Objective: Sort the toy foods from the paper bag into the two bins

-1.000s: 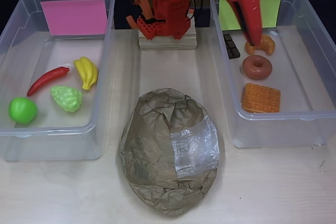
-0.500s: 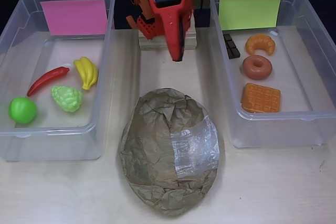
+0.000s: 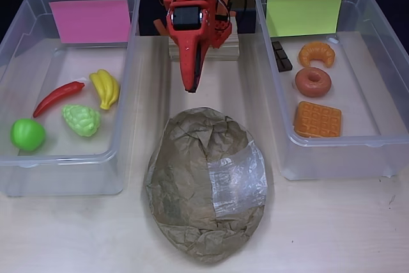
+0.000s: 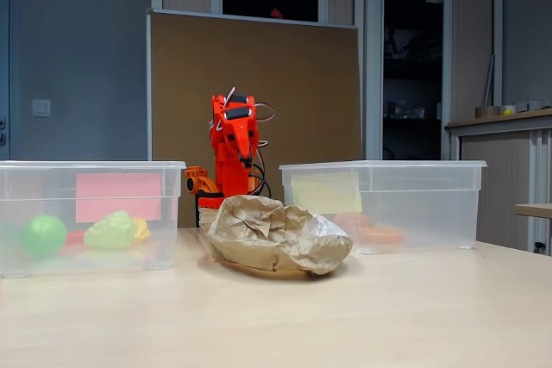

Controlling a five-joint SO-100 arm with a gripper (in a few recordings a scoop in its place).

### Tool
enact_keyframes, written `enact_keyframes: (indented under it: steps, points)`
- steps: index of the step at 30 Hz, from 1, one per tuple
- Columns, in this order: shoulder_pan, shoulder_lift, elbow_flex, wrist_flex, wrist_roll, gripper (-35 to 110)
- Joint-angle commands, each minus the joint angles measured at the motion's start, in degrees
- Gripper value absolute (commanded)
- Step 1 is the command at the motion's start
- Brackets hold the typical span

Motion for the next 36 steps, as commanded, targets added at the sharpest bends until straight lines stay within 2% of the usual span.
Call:
enact_keyframes:
  steps: [1, 11, 18, 21, 36]
  points:
    - [0.4, 0.8, 2.1, 1.1, -1.7, 0]
    - [0.6, 0.8, 2.1, 15.9, 0.3, 0]
    - [0.5, 0.8, 2.1, 19.2, 4.1, 0]
    - [0.7, 0.8, 2.1, 17.2, 2.9, 0]
    - [-1.1, 0.8, 2.1, 22.4, -3.2, 0]
